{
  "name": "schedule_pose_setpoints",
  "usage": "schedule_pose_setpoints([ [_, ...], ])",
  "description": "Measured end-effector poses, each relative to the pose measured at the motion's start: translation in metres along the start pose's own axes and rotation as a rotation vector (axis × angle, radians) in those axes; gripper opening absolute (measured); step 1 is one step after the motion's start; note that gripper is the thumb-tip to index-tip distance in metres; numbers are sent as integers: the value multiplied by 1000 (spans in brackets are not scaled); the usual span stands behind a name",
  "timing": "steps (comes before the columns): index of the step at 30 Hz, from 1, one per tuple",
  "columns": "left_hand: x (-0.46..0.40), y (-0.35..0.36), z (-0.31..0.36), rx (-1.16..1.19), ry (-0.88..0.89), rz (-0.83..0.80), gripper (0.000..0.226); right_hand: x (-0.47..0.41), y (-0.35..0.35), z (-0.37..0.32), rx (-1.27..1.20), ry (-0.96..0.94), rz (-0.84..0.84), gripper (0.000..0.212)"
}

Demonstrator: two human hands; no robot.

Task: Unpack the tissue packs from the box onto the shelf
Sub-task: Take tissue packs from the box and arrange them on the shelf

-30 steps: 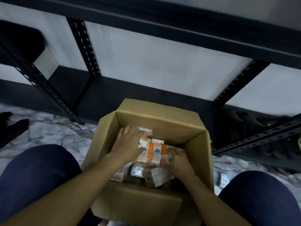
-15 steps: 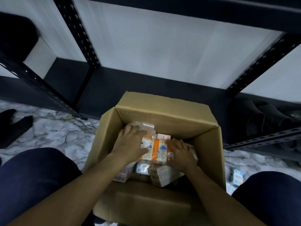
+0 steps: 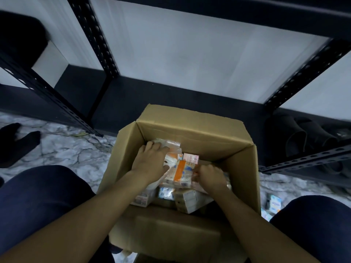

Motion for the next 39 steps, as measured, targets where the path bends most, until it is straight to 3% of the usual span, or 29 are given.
schedule_pose_setpoints([
  [6,9,-19,13,-1,95,163,55,19,-42,-13,67,11,21,27],
  [9,15,-36,31,109,207,294,30,31,-70,-18,77,19,33,28],
  [12,24,-41,43,243,275,295,16,41,-99,-16,27,28,26,26],
  [18,37,-44,37,289,130,386,21,73,-154,5,-116,77,117,19],
  [22,43,-46,36,282,101,389,22,98,-183,36,-336,82,232,11],
  [28,37,-1,53,288,89,169,22,133,-219,73,-551,21,455,11],
  [33,12,72,68,125,69,-88,54,144,-224,95,-526,140,765,21],
  [36,0,115,80,64,75,-254,73,131,-199,95,-396,213,778,26],
  [39,-7,146,95,30,93,-351,86,110,-168,78,-218,149,691,19],
])
Point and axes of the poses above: each hand's wrist, its own x-axis away from the middle knuckle, its own y-axis out of the palm, z = x × y, the point moved 8 cm from there along -x, towards the middle knuckle
